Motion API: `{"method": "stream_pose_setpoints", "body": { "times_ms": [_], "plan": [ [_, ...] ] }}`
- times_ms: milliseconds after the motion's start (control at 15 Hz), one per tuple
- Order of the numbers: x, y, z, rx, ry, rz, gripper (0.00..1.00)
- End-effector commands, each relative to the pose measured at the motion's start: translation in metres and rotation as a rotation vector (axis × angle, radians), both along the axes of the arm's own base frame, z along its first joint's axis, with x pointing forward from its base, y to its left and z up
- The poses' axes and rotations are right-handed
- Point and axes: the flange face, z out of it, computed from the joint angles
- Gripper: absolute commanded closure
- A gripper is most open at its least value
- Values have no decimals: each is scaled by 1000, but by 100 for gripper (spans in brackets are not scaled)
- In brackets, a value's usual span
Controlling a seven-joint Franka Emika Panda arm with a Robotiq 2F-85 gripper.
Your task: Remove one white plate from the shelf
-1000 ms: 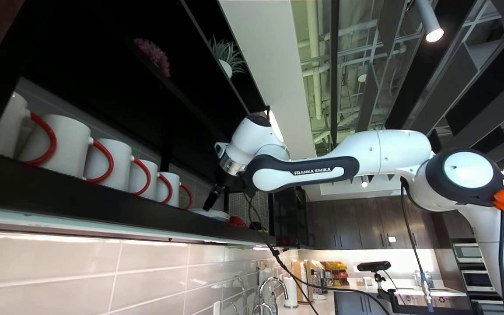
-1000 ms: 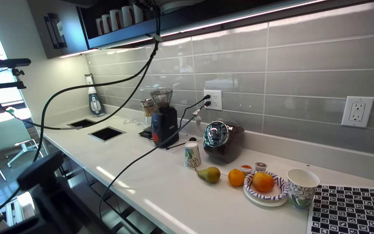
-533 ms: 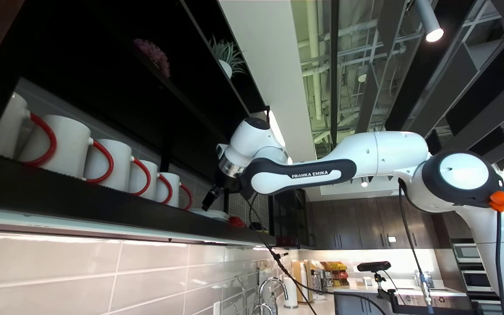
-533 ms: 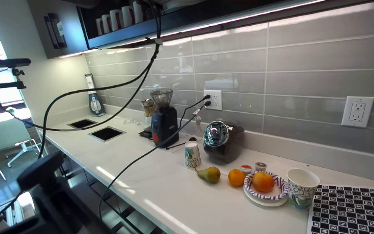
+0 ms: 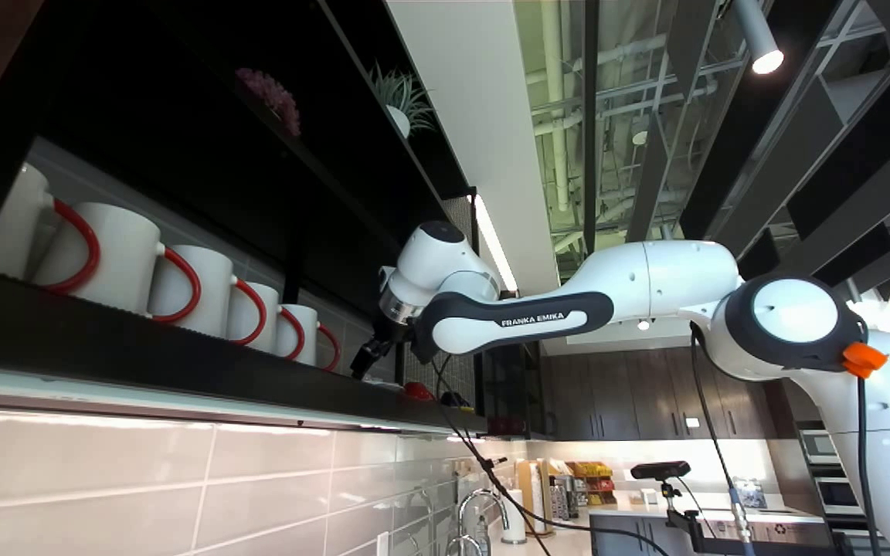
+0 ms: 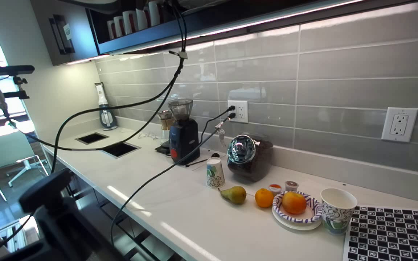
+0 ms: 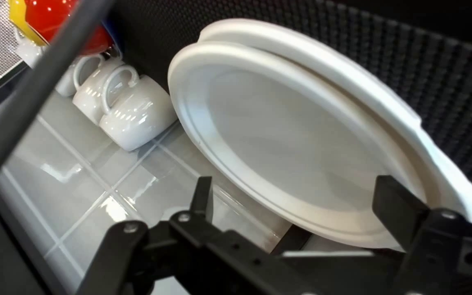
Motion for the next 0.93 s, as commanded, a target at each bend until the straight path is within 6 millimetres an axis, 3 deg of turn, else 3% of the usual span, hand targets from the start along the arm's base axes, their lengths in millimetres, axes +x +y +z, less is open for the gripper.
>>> {"method": "stream_pose_setpoints", "body": {
  "times_ms": [0,200,467,867],
  "plan": [
    [7,-4,9,-16,-48,-32,0],
    [-2,-6,21,20,-67,-36,0],
    [-25,-3,34,199,-75,-51,0],
    [-76,-25,52,476,-136,-63,0]
  ]
}}
